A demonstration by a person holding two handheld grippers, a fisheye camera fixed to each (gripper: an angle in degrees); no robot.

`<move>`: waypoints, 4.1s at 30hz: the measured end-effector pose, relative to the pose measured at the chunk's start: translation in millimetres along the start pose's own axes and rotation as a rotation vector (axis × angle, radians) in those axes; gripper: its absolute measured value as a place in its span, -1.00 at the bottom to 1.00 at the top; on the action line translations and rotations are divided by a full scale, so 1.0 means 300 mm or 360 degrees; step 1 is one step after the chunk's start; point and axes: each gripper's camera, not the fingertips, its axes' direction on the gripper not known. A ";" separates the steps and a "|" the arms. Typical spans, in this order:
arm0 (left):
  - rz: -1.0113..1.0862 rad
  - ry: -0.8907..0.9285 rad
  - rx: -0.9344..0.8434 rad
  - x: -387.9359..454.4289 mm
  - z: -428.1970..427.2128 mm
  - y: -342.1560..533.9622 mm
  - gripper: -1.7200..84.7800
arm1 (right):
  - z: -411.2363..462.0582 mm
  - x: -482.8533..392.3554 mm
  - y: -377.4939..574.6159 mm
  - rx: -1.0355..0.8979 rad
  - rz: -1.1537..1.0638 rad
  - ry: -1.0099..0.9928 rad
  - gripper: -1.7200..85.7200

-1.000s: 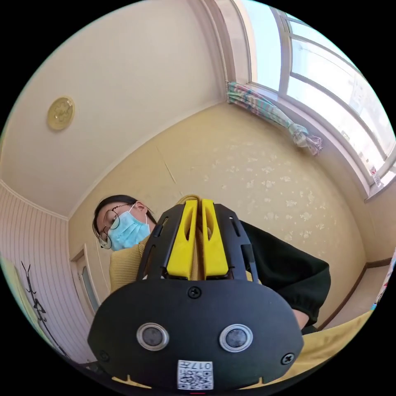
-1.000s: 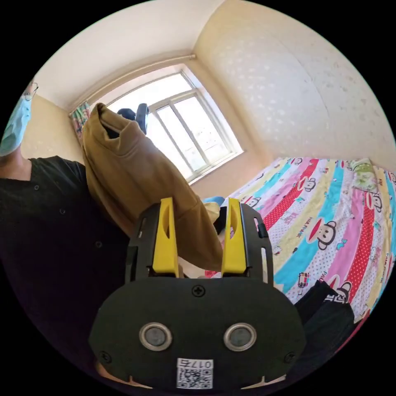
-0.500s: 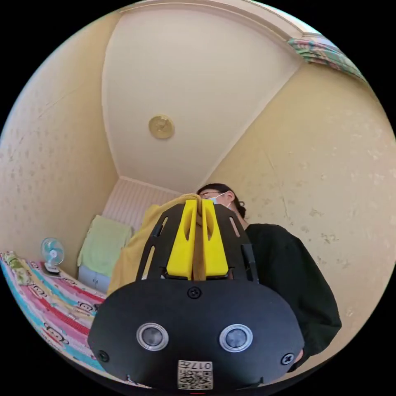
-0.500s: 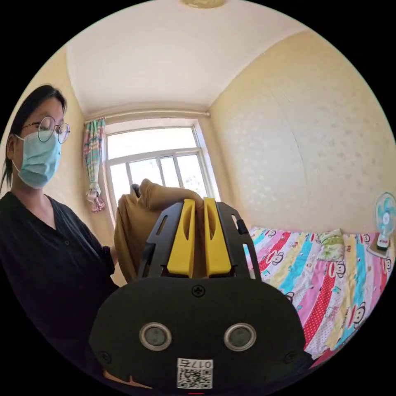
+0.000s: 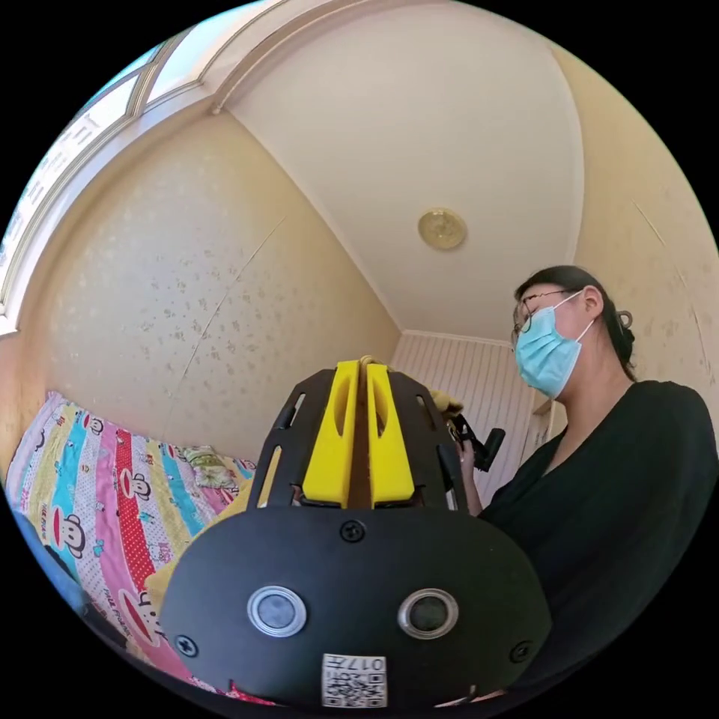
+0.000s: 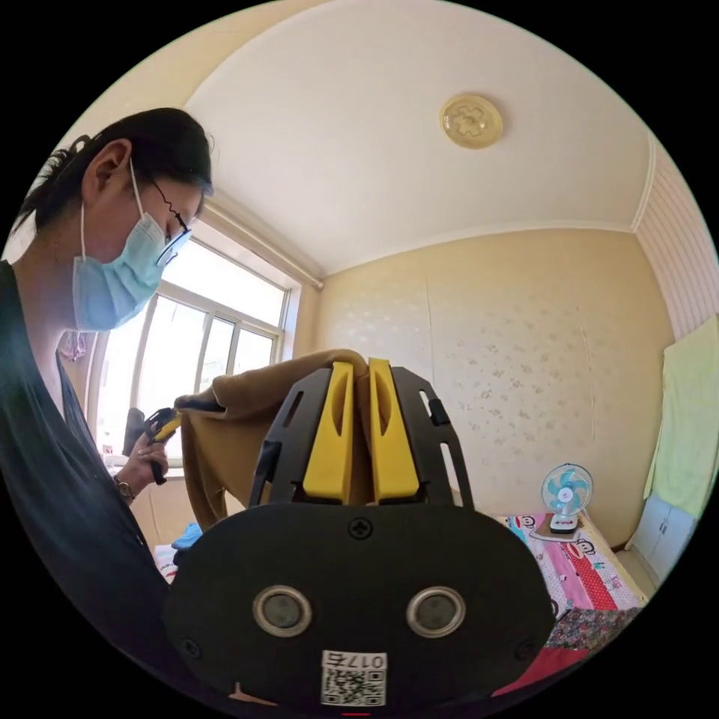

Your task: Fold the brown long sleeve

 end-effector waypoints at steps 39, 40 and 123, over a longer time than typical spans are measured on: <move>-0.1854 -0.1362 -0.2150 -1.413 -0.135 0.988 -0.86 | 0.998 0.806 1.047 -0.2723 0.1579 0.0796 -0.94; -0.1778 -0.1443 -0.2113 -1.429 -0.172 0.899 -0.87 | 1.006 0.816 1.037 -0.2716 0.1589 0.0800 -0.94; -0.2687 -0.1319 0.0577 -1.451 -1.207 0.308 -0.69 | 1.371 1.177 0.940 -0.0900 0.1984 0.0053 -0.89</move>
